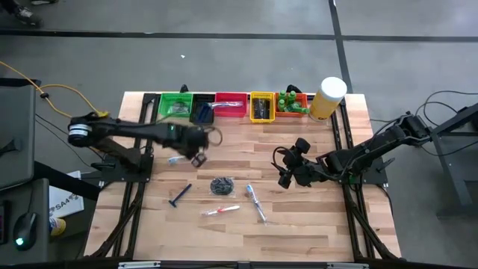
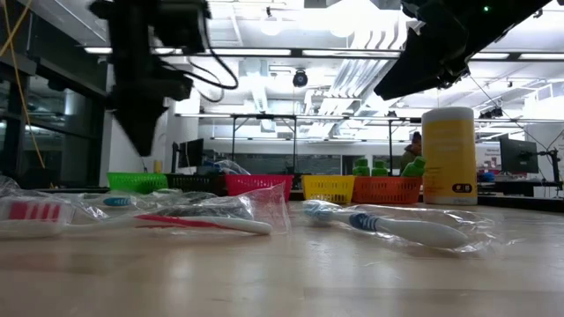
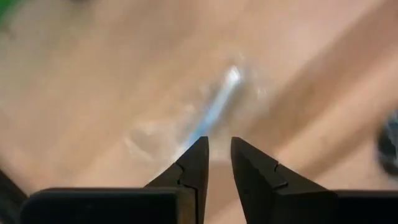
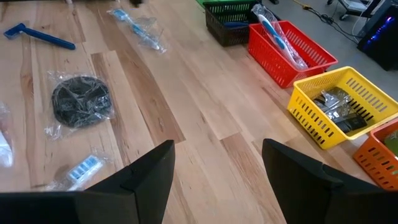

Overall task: Pick & Place Travel size toiletries
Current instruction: Put the blue razor into the black basket

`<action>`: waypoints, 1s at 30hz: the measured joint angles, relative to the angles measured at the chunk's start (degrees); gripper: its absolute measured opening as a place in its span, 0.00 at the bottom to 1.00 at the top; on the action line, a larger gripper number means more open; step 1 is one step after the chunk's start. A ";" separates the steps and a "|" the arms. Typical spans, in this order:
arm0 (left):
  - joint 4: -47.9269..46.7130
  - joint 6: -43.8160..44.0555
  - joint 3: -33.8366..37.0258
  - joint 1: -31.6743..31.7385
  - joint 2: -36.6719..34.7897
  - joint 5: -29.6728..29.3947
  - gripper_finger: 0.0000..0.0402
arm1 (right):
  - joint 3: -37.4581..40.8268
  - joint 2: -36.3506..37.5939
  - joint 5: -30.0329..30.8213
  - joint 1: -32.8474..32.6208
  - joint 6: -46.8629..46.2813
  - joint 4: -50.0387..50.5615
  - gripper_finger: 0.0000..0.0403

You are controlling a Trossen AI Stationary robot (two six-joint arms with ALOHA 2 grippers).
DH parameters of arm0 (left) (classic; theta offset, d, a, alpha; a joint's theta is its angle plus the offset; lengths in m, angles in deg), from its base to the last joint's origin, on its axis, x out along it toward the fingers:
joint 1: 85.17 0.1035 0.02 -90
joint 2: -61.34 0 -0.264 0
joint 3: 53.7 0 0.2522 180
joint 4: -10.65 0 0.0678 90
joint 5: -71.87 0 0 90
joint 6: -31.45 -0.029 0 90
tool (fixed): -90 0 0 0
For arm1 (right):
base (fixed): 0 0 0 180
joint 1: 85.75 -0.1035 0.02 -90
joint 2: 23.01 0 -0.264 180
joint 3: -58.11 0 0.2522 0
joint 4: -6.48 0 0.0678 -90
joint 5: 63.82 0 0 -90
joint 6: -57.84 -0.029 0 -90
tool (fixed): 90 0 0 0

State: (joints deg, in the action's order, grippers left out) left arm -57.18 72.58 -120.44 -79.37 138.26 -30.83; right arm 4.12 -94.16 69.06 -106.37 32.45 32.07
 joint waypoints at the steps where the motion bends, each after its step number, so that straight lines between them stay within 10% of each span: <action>1: -0.26 2.92 1.26 -2.35 -0.64 0.27 0.17 | 0.00 0.02 0.00 0.00 0.10 0.02 0.59; 21: 1.11 41.44 5.10 -36.11 -1.87 6.53 0.18 | 0.00 0.02 0.02 0.00 0.21 0.09 0.59; 30: 1.68 53.58 5.10 -44.27 0.04 4.13 0.40 | 0.00 0.02 0.35 0.00 -0.01 0.02 0.59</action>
State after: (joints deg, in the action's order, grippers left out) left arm -55.50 126.15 -115.34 -123.64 138.29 -26.70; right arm 4.12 -94.14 69.41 -106.37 32.45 32.09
